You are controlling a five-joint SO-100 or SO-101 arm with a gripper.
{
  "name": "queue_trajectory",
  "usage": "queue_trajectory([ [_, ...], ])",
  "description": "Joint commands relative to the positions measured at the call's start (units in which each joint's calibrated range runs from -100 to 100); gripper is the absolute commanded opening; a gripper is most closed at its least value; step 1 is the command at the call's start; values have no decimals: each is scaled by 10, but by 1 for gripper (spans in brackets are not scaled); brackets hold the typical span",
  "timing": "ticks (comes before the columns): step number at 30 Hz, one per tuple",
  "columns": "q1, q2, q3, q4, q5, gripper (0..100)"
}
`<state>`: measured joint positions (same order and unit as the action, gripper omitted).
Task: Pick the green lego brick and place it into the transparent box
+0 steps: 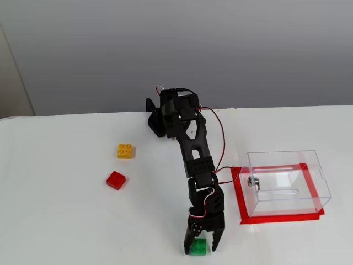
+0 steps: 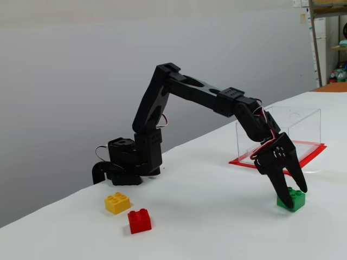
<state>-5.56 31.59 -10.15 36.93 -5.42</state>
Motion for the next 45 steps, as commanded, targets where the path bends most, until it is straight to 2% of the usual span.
queue_trajectory([
  [1,-2,-5,-13,1,3,13],
  [5,-2,-6,7,1,3,5],
  [14,3,-40,17,24,3,6],
  [23,9,-167,45,46,9,6],
  [31,22,-328,196,39,49,6],
  [36,46,-438,296,38,54,6],
  [45,58,-555,337,38,54,6],
])
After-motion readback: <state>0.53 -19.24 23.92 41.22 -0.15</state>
